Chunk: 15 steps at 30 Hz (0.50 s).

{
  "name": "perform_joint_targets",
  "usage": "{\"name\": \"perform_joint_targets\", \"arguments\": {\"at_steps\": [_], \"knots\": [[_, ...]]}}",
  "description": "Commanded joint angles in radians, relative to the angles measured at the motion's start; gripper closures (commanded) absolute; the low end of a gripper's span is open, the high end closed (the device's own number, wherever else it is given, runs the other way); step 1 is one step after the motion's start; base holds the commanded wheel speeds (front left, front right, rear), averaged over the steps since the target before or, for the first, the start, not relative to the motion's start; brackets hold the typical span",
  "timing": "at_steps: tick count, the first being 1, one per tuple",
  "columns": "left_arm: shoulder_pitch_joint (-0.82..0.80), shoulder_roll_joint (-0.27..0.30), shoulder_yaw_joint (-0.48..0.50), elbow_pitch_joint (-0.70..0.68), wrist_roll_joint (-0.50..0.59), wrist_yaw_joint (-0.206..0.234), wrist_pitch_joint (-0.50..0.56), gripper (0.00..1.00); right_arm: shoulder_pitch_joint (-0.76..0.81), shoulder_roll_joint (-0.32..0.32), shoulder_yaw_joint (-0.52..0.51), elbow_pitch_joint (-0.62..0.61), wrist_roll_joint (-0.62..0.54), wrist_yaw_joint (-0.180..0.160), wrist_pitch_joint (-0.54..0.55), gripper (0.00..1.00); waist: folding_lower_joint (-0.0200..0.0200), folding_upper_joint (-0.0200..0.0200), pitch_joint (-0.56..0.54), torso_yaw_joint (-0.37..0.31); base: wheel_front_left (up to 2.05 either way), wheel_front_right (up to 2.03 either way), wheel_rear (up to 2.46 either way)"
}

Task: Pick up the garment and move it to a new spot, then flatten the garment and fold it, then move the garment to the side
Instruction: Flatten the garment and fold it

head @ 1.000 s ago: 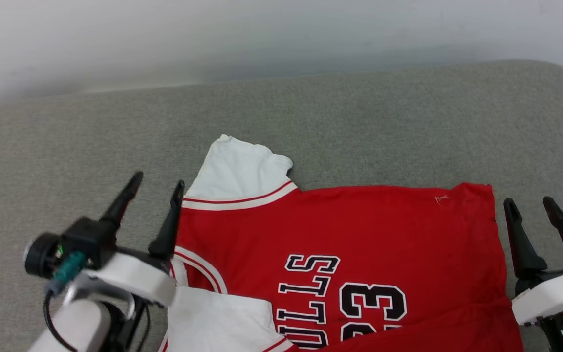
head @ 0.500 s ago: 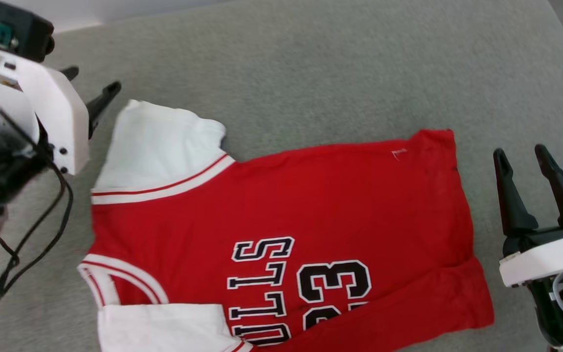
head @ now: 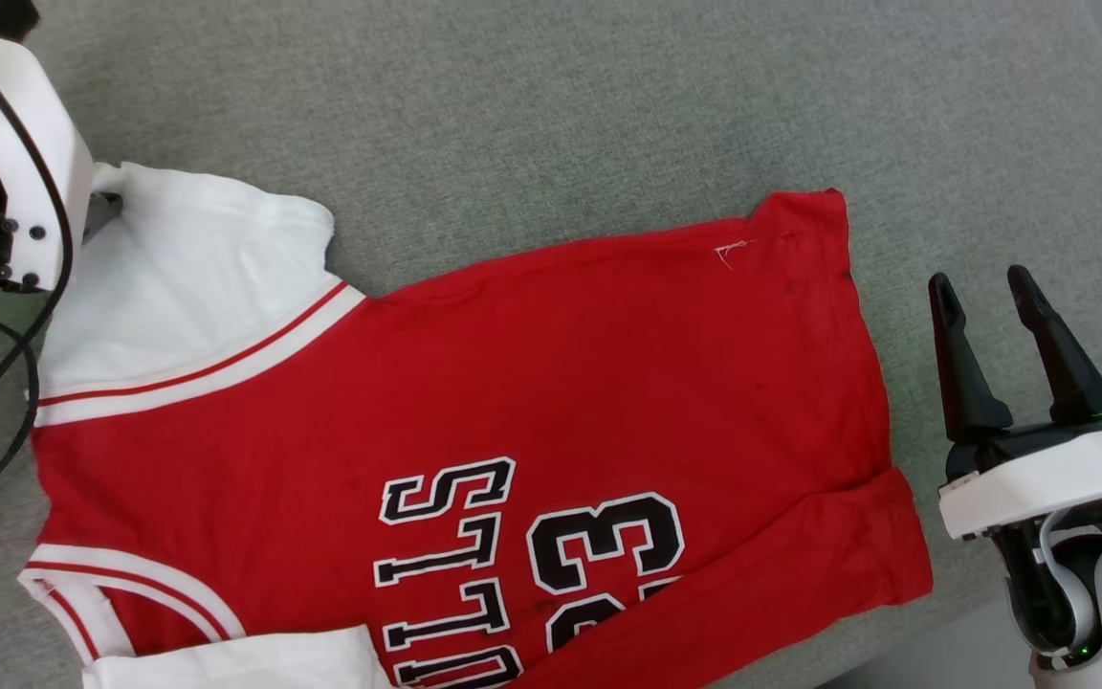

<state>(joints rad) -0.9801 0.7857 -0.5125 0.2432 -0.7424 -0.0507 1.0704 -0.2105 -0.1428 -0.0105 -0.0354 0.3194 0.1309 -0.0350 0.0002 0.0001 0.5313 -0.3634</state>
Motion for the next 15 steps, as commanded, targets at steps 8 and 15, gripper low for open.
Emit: {"name": "perform_joint_targets", "arguments": {"at_steps": [8,15], "knots": [[0.044,-0.033,-0.038,0.045,-0.046,-0.026,0.032,1.0,-0.034,0.006,0.001,0.019,-0.017,0.0,-0.005,0.0,-0.0002,-0.0001,0.02,-0.009,0.0,0.0,0.0],[0.057,-0.073,-0.014,0.051,-0.073,-0.041,-0.069,1.0,-0.027,-0.023,-0.008,0.001,-0.032,0.0,0.032,0.0,-0.0002,-0.0001,-0.014,0.033,0.0,0.0,0.0]]}}
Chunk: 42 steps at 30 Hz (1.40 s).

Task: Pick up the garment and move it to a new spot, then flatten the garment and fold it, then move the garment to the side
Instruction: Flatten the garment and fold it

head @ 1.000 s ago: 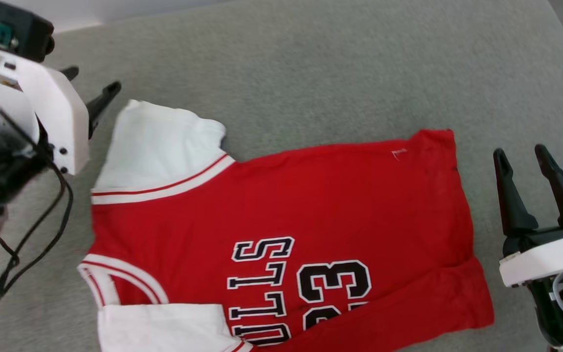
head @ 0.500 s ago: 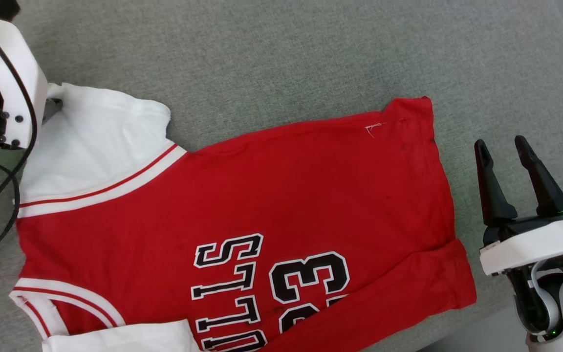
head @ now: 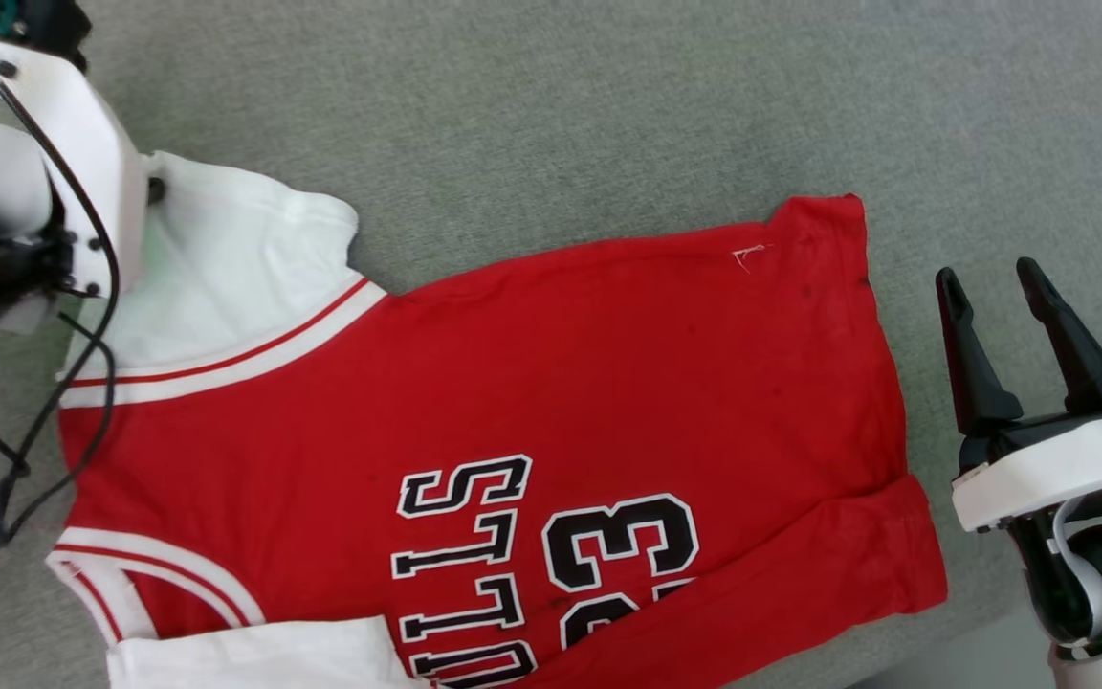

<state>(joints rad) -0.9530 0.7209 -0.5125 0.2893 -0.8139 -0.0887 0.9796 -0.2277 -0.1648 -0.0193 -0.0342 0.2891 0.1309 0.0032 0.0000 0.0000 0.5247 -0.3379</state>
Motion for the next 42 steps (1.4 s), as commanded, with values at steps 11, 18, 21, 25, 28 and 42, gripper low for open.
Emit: {"name": "perform_joint_targets", "arguments": {"at_steps": [11,18,21,25,28,42], "knots": [[0.043,-0.045,-0.047,-0.117,-0.029,-0.04,-0.257,1.0,-0.016,-0.172,0.022,-0.053,0.046,0.0,0.303,0.0,0.0,0.0,-0.123,0.133,0.0,0.0,0.0],[0.08,-0.008,-0.141,-0.308,-0.067,-0.041,-0.303,1.0,-0.079,-0.313,0.044,-0.055,0.108,-0.001,0.647,0.0,0.0,0.0,-0.143,0.228,0.0,0.0,0.0],[0.089,-0.002,-0.161,-0.379,-0.077,-0.042,-0.329,1.0,-0.12,-0.377,0.058,-0.041,0.116,-0.001,0.755,0.0,0.0,0.0,-0.133,0.27,0.0,0.0,0.0],[0.103,0.004,-0.179,-0.439,-0.059,-0.042,-0.367,1.0,-0.163,-0.438,0.089,-0.005,0.119,0.0,0.856,0.0,0.0,0.0,-0.111,0.315,0.0,0.0,0.0],[0.118,0.0,-0.19,-0.473,-0.054,-0.042,-0.386,1.0,-0.195,-0.478,0.134,0.029,0.129,-0.001,0.901,0.0,0.0,0.0,-0.092,0.341,0.0,0.0,0.0],[0.123,-0.01,-0.244,-0.527,-0.029,-0.042,-0.456,1.0,-0.229,-0.54,0.325,0.181,0.223,0.001,0.976,0.11,0.0,0.0,-0.031,0.42,0.0,0.0,0.0]]}}
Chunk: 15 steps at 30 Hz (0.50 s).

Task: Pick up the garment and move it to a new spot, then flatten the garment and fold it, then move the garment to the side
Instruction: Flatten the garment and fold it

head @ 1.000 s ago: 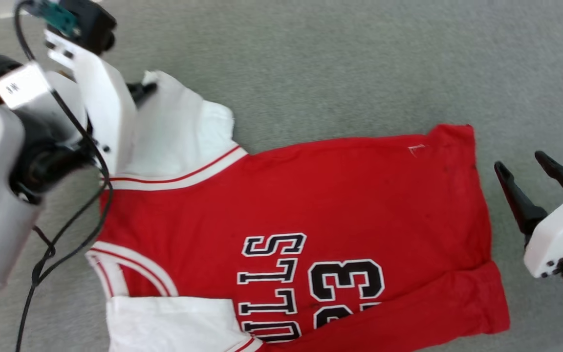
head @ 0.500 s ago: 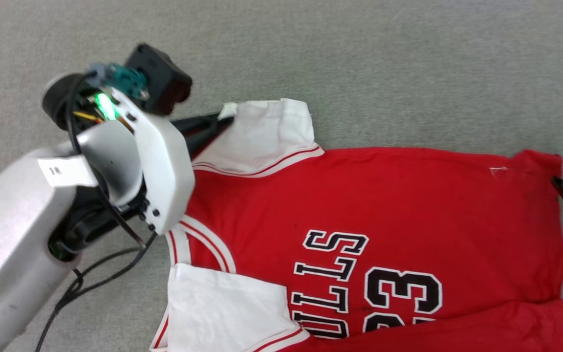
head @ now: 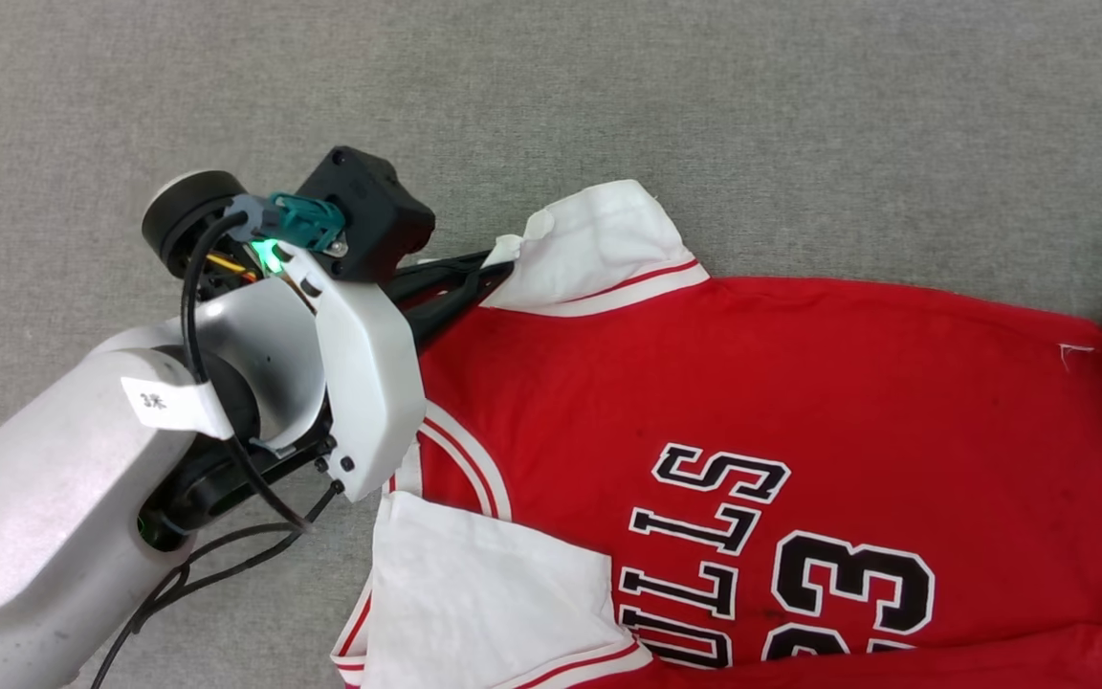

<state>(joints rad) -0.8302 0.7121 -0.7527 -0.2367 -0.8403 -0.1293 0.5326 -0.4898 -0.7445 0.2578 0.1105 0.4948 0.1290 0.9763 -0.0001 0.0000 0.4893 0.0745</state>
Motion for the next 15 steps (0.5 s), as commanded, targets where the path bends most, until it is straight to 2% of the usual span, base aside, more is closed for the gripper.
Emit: {"name": "perform_joint_targets", "arguments": {"at_steps": [1,2,3,8,15], "knots": [[-0.001,-0.002,-0.007,0.002,-0.004,-0.001,-0.014,1.0,0.037,0.039,0.057,0.05,0.024,0.003,0.003,0.54,0.0001,0.0,0.005,0.01,0.0,0.0,0.0],[-0.001,-0.002,-0.009,0.005,-0.006,-0.001,-0.022,1.0,0.04,0.037,0.066,0.061,0.03,0.003,0.0,0.84,0.0001,0.0,0.005,0.012,0.0,0.0,0.0],[0.0,-0.001,-0.012,0.009,-0.008,-0.001,-0.029,1.0,0.042,0.034,0.071,0.072,0.036,0.003,-0.002,1.0,0.0001,0.0,0.004,0.014,0.0,0.0,0.0],[0.022,0.009,-0.02,0.043,-0.01,-0.001,-0.054,1.0,0.04,0.026,0.088,0.109,0.057,0.003,-0.043,1.0,0.0001,0.0,-0.027,0.011,0.0,0.0,0.0],[0.068,0.024,-0.007,0.08,-0.021,0.006,-0.114,1.0,-0.002,0.036,0.029,0.137,0.084,0.002,-0.15,1.0,0.0001,0.0,-0.115,-0.009,0.0,0.0,0.0]]}}
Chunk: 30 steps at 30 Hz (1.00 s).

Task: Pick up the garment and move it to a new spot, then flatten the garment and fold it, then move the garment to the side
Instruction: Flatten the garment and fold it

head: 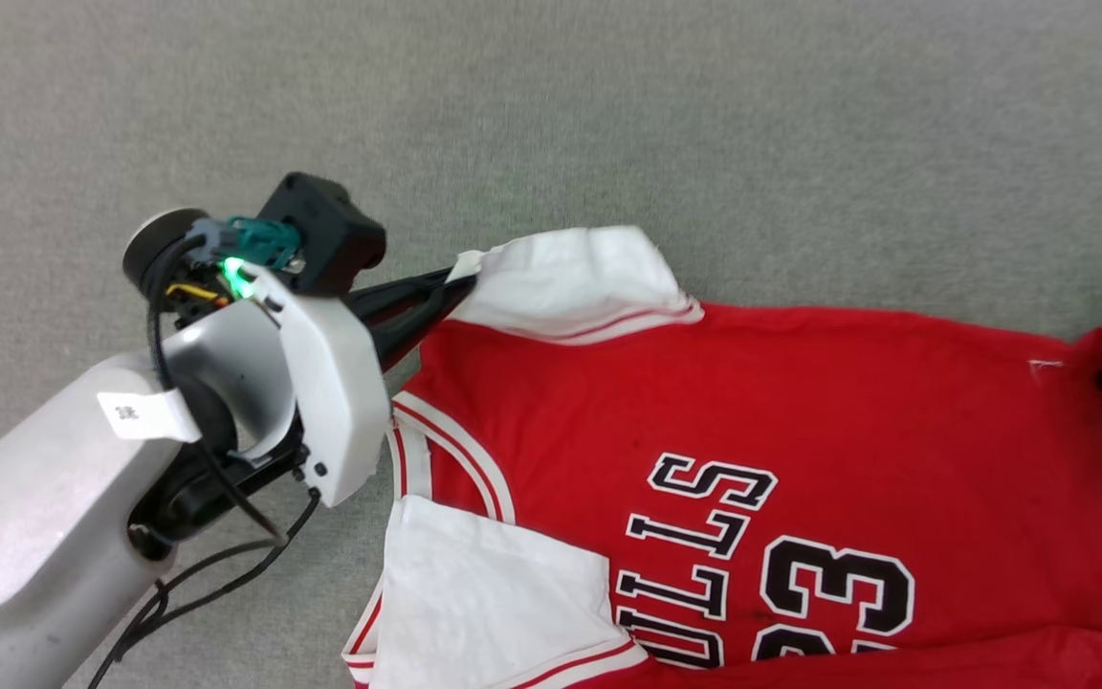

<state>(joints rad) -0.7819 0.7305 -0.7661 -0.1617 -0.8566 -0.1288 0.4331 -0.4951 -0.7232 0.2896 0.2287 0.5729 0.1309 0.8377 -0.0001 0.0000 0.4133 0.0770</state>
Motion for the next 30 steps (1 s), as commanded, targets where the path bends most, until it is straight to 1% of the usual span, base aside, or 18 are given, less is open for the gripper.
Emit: {"name": "perform_joint_targets", "arguments": {"at_steps": [1,4,5,9,10,16,20,23,26,30], "knots": [[0.029,0.009,0.008,0.007,-0.008,0.007,-0.021,1.0,0.006,0.018,-0.017,0.018,0.012,-0.001,-0.025,1.0,0.0001,0.0,-0.052,-0.014,0.0,0.0,0.0],[0.069,0.026,0.011,0.007,-0.018,0.017,-0.038,1.0,0.031,0.036,-0.052,0.012,0.033,0.0,-0.061,1.0,0.0001,0.0,-0.1,-0.021,0.0,0.0,0.0],[0.069,0.026,0.011,0.007,-0.018,0.017,-0.038,1.0,0.031,0.036,-0.052,0.012,0.033,0.0,-0.061,1.0,0.0001,0.0,-0.1,-0.021,0.0,0.0,0.0],[0.157,0.053,0.013,-0.017,-0.048,0.051,-0.061,1.0,0.112,0.063,-0.11,-0.024,0.058,0.0,-0.105,1.0,0.0001,0.0,-0.182,-0.028,0.0,0.0,0.0],[0.157,0.053,0.013,-0.017,-0.048,0.051,-0.061,1.0,0.112,0.063,-0.11,-0.024,0.058,0.0,-0.105,1.0,0.0001,0.0,-0.182,-0.028,0.0,0.0,0.0],[0.282,0.093,0.006,-0.065,-0.077,0.107,-0.087,1.0,0.274,0.084,-0.172,-0.096,0.065,0.0,-0.124,1.0,0.0001,0.0,-0.254,-0.03,0.0,0.0,0.0],[0.386,0.119,0.007,-0.096,-0.125,0.155,-0.106,1.0,0.388,0.112,-0.205,-0.148,0.097,0.0,-0.127,1.0,0.0001,0.0,-0.287,-0.033,0.0,0.0,0.0],[0.463,0.145,0.004,-0.124,-0.153,0.185,-0.118,1.0,0.462,0.115,-0.218,-0.183,0.106,0.0,-0.116,1.0,0.0001,0.0,-0.295,-0.034,0.0,0.0,0.0],[0.532,0.174,-0.005,-0.139,-0.179,0.207,-0.123,1.0,0.521,0.115,-0.225,-0.205,0.114,0.0,-0.104,1.0,0.0001,0.0,-0.301,-0.036,0.0,0.0,0.0],[0.6,0.187,-0.027,-0.134,-0.203,0.213,-0.126,1.0,0.573,0.091,-0.203,-0.22,0.108,0.0,-0.096,1.0,0.0001,0.0,-0.305,-0.035,0.0,0.0,0.0]]}}
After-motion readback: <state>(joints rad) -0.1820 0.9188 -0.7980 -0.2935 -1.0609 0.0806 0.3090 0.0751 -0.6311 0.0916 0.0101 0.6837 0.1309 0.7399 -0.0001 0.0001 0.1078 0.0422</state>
